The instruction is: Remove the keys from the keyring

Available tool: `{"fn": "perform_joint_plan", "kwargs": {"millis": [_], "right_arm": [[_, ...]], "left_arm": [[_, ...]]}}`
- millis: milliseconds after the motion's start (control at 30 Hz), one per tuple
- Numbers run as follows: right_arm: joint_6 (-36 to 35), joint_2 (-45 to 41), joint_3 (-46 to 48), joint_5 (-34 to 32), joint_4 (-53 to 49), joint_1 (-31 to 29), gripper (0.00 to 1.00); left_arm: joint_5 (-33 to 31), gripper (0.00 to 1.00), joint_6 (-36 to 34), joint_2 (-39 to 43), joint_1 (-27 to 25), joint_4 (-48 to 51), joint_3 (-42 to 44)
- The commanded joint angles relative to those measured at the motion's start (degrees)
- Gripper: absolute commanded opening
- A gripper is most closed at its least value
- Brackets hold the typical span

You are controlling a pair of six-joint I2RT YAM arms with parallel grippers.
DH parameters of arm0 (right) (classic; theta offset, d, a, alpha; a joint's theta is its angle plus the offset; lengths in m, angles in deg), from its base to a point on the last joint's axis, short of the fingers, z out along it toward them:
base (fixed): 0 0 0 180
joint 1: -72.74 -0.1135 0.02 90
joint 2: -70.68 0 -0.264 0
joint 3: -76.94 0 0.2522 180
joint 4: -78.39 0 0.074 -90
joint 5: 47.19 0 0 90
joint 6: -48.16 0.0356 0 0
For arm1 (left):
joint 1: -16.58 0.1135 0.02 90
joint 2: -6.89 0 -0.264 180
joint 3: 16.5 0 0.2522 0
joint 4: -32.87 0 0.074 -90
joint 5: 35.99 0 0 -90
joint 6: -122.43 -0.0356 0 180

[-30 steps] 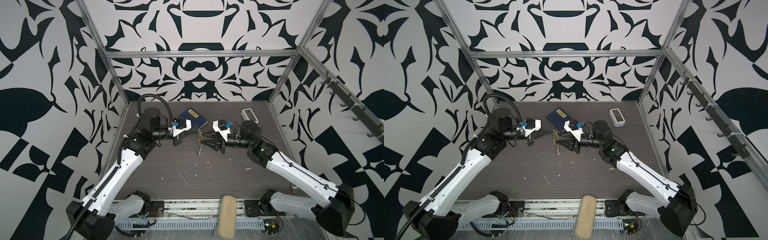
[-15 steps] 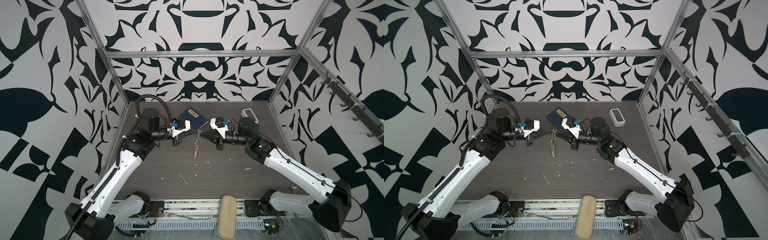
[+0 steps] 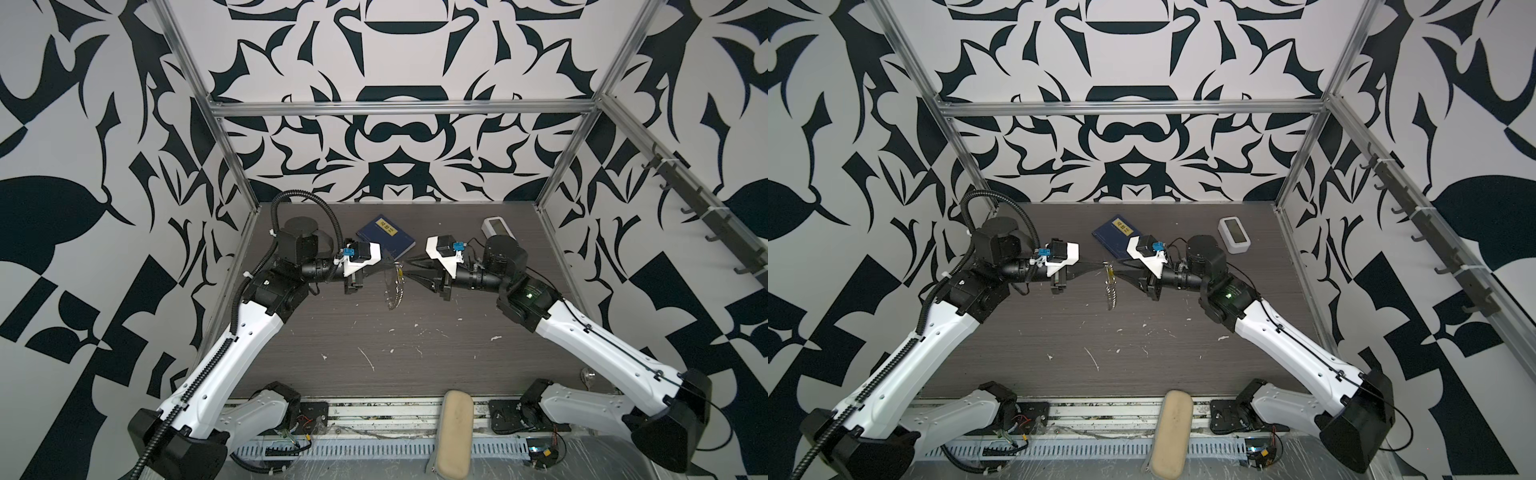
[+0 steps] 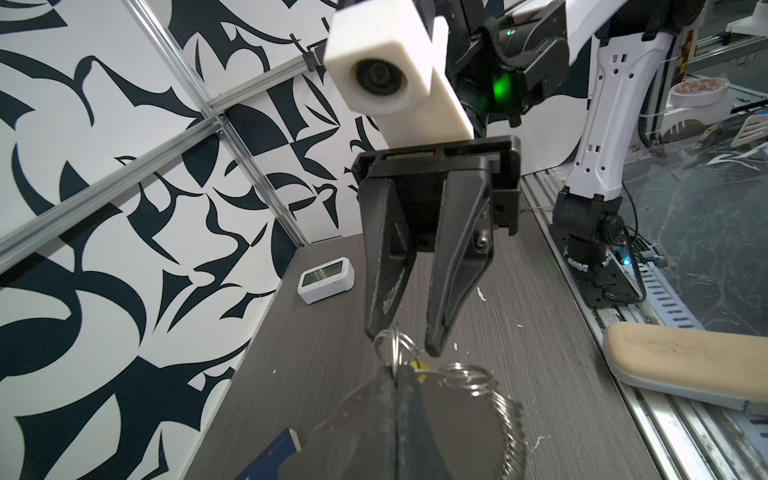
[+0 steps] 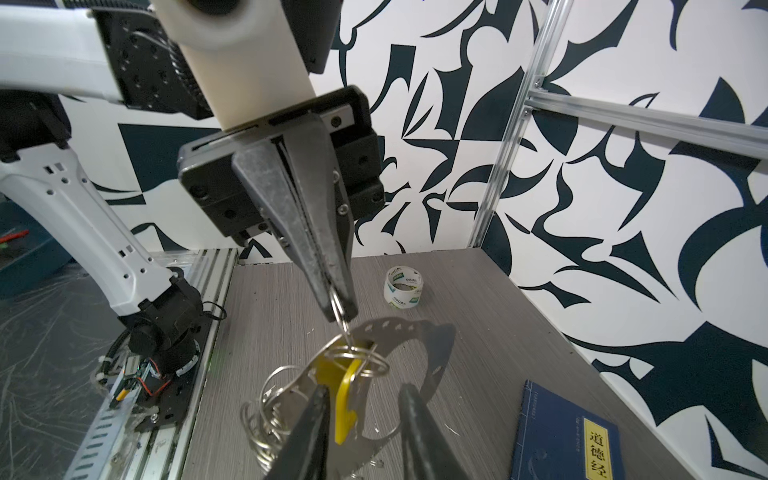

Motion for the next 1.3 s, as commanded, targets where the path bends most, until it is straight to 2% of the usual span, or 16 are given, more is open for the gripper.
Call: {"fn": "perform_joint_plan", "kwargs": {"millis": [0, 300, 567, 700, 1067, 1267], "right_arm": [[-6.9, -0.8, -5.0, 1.5, -5.2, -0.2, 0.32], [-24.5, 1.7, -12.2, 2.4, -20.4, -0.2, 0.33], [-35.6, 4.0, -14.8, 2.8, -27.5, -0.2, 0.34], [-38.0, 3.9, -14.9, 2.6, -28.5, -0.3, 0.35], [-39.5, 6.2, -18.3, 4.6, -29.9, -0.4, 0.35], [-41.9, 8.4, -20.9, 4.7, -33.6, -1.3, 0.29]], "left_arm": [[1.7, 0.00, -4.5, 0.4, 0.1, 4.0, -1.2], [2.4, 0.00, -14.2, -1.2, 0.1, 9.3, -2.3], [4.3, 0.00, -16.8, -2.4, 0.2, 11.4, -3.2], [5.2, 0.00, -19.3, -3.2, 0.1, 15.0, -4.4], [6.1, 0.00, -19.9, -3.3, 0.2, 15.5, -4.0], [6.1, 0.00, -19.9, -2.8, 0.1, 15.5, -4.1]]}}
